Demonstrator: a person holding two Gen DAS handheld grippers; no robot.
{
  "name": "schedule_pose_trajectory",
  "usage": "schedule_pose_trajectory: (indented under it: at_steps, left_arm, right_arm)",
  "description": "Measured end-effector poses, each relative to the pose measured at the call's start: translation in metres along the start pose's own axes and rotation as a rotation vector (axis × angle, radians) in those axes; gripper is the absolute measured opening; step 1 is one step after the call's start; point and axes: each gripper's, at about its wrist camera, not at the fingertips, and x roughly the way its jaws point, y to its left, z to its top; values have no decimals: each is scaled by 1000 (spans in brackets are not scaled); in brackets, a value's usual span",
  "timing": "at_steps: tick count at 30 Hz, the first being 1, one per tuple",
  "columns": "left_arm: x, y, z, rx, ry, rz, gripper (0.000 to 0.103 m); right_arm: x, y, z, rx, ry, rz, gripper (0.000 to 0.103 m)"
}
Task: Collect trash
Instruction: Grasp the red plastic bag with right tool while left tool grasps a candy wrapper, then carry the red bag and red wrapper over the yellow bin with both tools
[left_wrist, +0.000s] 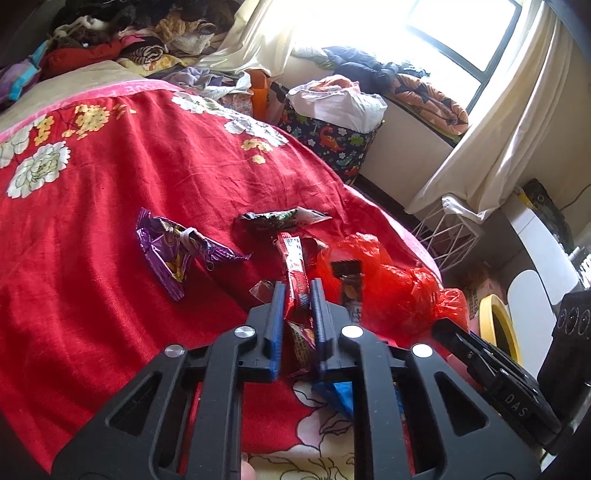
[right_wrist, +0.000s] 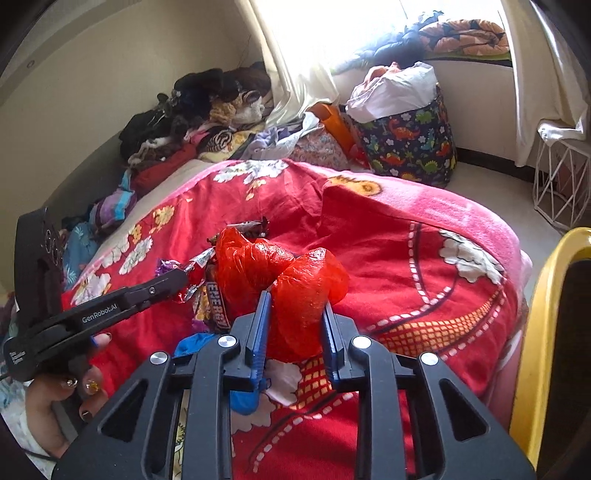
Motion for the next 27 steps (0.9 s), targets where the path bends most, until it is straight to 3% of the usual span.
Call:
schedule_pose_trajectory:
  at_steps: [27]
  left_arm:
    - [-37,-34,10,69,-70,-85,8]
  right_arm:
    - [-60,-20,-3,60,-82,-27,21]
